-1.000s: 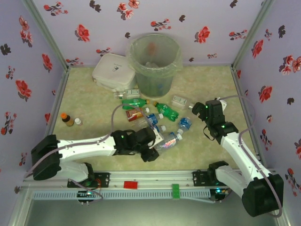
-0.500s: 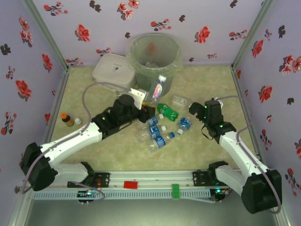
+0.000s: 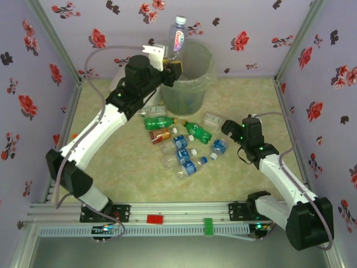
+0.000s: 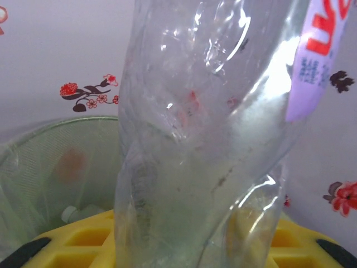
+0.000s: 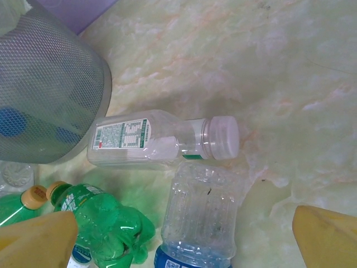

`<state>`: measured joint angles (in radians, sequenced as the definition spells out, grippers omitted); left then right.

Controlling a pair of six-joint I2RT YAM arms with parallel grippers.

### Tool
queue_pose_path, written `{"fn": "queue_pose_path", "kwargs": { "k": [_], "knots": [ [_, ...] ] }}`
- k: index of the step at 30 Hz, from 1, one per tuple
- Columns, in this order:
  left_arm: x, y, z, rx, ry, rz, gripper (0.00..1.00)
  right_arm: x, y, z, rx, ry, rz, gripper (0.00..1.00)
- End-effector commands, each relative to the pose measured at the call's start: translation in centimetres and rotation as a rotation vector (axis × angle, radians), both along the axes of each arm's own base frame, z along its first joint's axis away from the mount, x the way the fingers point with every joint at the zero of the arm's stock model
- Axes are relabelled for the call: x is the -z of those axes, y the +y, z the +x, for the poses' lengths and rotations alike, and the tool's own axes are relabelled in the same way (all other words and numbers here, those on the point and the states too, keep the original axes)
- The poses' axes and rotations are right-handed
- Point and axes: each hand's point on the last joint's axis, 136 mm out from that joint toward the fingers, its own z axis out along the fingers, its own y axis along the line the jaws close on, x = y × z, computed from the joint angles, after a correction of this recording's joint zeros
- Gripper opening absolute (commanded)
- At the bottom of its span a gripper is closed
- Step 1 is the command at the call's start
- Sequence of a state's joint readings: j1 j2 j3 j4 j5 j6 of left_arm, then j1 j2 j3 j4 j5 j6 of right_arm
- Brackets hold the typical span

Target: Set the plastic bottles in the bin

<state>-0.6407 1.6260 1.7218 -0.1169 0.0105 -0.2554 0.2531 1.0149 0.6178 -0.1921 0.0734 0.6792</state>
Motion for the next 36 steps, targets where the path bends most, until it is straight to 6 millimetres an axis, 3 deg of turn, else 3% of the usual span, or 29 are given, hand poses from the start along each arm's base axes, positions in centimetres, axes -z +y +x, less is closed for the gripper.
{"fn": "queue_pose_path", "kwargs": {
  "k": [1, 7, 11, 17, 21, 23, 26, 28, 36],
  "knots": [
    [0.8, -0.5, 2.4, 0.001, 0.023, 0.079, 0.25, -0.8, -0.1, -0.2, -0.017, -0.003, -0.019, 1.00],
    [3.4, -1.3, 7.2, -0.018, 0.128, 0.172, 0.25, -1.1, 0.0, -0.5, -0.028, -0.034, -0.010, 1.00],
    [6.7, -1.6, 9.5, -0.050, 0.203, 0.266, 0.25, -1.3, -0.3, -0.7, -0.024, -0.036, -0.027, 1.00],
    [10.3, -1.6, 11.1, -0.080, 0.265, 0.325, 0.25, -1.4, -0.6, -0.8, 0.002, -0.036, -0.019, 1.00],
    [11.3, -1.2, 11.6, -0.096, 0.285, 0.333, 0.29, -1.4, -0.4, -0.8, -0.007, -0.039, -0.015, 1.00],
    [11.3, -1.2, 11.7, -0.098, 0.286, 0.330, 0.39, -1.5, -0.4, -0.7, -0.008, -0.041, -0.013, 1.00],
    [10.7, -1.1, 11.5, -0.101, 0.281, 0.316, 0.67, -1.7, -0.3, -0.6, -0.010, -0.047, -0.014, 1.00],
    [9.9, -1.1, 11.3, -0.100, 0.269, 0.302, 0.80, -1.9, -0.4, -0.5, -0.010, -0.048, -0.017, 1.00],
    [4.8, -0.3, 9.7, -0.100, 0.171, 0.235, 0.91, -2.3, -0.3, -0.5, -0.009, -0.051, -0.011, 1.00]
  ]
}}
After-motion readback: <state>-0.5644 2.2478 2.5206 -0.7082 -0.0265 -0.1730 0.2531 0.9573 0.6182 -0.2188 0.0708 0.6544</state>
